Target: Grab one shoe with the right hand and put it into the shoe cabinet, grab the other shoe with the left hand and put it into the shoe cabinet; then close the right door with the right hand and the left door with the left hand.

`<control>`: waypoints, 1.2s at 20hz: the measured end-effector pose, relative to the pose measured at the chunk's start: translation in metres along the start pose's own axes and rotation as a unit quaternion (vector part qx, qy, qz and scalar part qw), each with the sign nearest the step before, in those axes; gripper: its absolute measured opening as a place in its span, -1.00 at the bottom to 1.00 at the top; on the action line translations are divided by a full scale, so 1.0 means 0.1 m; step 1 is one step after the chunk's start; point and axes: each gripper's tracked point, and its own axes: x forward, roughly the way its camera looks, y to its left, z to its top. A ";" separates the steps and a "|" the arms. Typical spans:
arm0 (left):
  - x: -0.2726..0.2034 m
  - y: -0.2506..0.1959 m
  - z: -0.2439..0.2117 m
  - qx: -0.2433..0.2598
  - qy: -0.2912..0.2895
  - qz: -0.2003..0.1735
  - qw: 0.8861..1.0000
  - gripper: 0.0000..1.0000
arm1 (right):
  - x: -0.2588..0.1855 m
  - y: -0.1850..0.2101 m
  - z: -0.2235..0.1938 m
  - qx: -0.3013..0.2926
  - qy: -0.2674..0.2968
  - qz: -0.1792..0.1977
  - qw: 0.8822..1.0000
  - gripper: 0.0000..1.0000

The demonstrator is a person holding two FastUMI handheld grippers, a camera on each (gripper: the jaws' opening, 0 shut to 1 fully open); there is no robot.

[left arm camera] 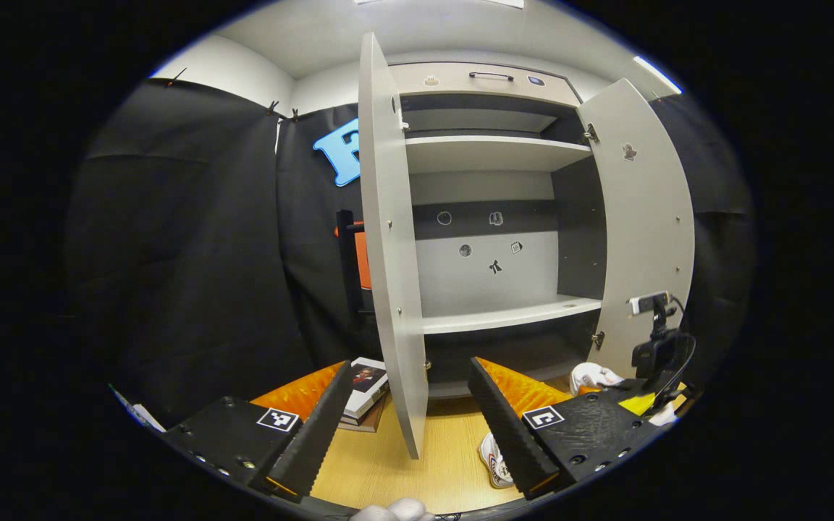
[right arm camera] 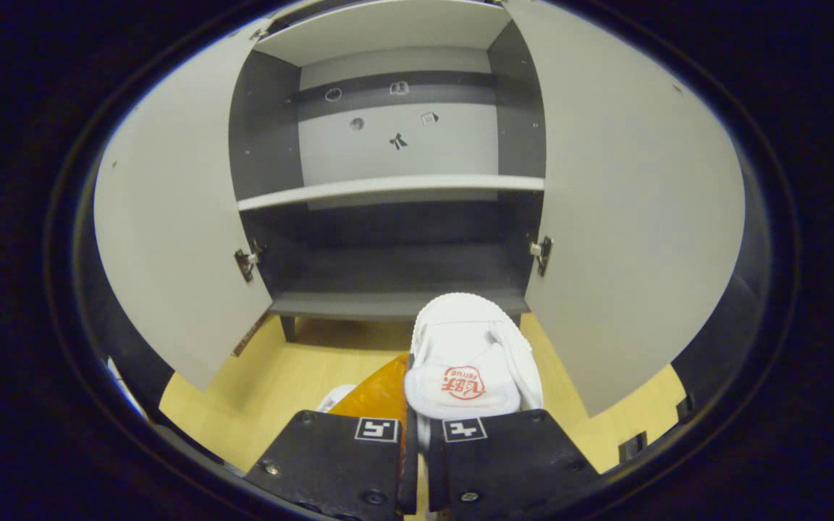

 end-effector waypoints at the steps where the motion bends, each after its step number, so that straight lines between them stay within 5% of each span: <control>1: -0.01 0.01 0.00 -0.002 -0.001 -0.001 1.000 0.93 | -0.06 0.04 0.20 -0.004 -0.012 0.002 1.000 -0.82; 8: -0.05 0.10 -0.01 -0.011 -0.001 0.018 1.000 0.93 | 0.06 0.21 1.63 -0.032 -0.088 0.010 0.996 -0.82; 16: -0.03 0.11 0.12 -0.007 0.001 0.068 0.998 0.93 | 0.99 0.27 2.78 -0.058 -0.112 0.013 0.992 -0.81; 24: 0.03 0.06 0.25 -0.004 0.007 0.117 0.993 0.93 | 2.14 0.29 2.76 -0.065 -0.020 0.013 0.998 -0.82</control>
